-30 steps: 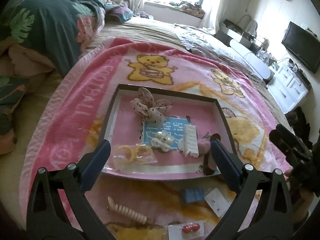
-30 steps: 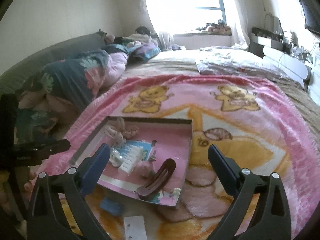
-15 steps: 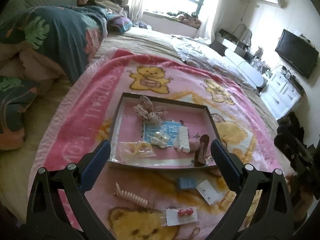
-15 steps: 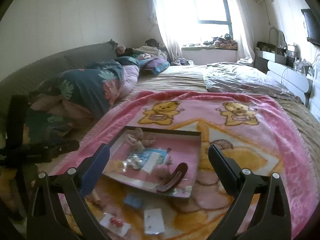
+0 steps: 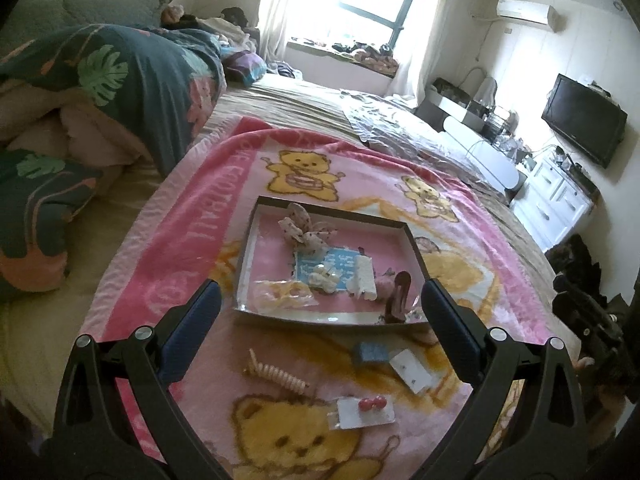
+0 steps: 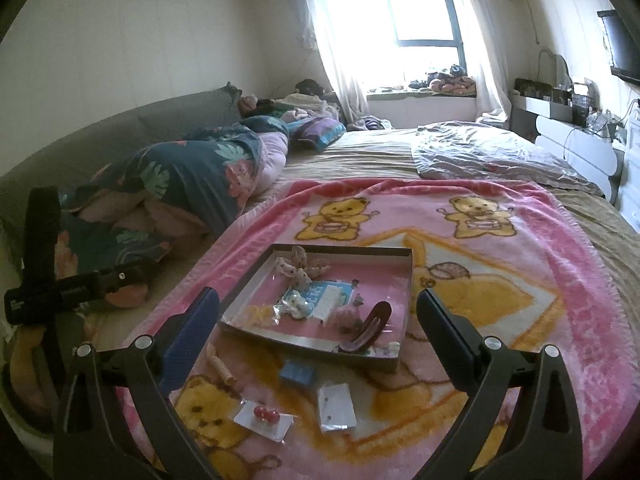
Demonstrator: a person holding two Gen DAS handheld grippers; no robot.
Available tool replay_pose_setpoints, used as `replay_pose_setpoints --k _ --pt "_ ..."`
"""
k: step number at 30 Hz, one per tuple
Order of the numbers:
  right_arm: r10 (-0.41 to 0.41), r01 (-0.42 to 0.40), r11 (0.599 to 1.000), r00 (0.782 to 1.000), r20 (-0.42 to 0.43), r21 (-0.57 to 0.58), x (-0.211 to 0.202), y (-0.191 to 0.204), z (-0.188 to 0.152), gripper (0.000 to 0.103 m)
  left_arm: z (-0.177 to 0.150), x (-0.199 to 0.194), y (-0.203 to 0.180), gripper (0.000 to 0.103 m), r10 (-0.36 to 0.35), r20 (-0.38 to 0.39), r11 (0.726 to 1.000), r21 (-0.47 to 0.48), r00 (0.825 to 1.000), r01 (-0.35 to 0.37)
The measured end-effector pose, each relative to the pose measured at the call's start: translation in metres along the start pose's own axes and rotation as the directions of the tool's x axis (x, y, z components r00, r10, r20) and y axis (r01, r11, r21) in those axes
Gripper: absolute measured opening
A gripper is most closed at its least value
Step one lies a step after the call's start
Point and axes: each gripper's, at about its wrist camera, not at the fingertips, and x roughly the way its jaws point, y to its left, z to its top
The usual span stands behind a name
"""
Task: Organize jewelry
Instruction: 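Lift both open grippers out of the box back over the loose items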
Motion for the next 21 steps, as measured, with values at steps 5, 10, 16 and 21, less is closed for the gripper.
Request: replay_pose_setpoints --k 5,10,16,21 --pt "-0.005 0.005 1.0 1.0 -0.008 -0.001 -0.007 0.005 -0.006 0.098 -0.008 -0.009 0.003 0.094 0.005 0.0 1.0 0.013 1.0 -0.005" --pt "-0.01 0.009 1.0 1.0 -0.029 -0.02 -0.012 0.012 -0.016 0.098 -0.018 -0.012 0.005 0.094 0.012 -0.013 0.999 0.033 1.0 -0.012" --pt "-0.01 0.008 0.999 0.998 -0.065 -0.031 -0.01 0.017 -0.029 0.098 -0.035 -0.01 0.009 0.094 0.028 -0.049 0.998 0.049 0.998 -0.026" --pt "-0.015 0.011 0.999 0.995 -0.097 -0.042 -0.008 0.02 -0.039 0.098 -0.051 -0.007 0.016 0.094 0.044 -0.084 0.998 0.054 0.995 -0.04"
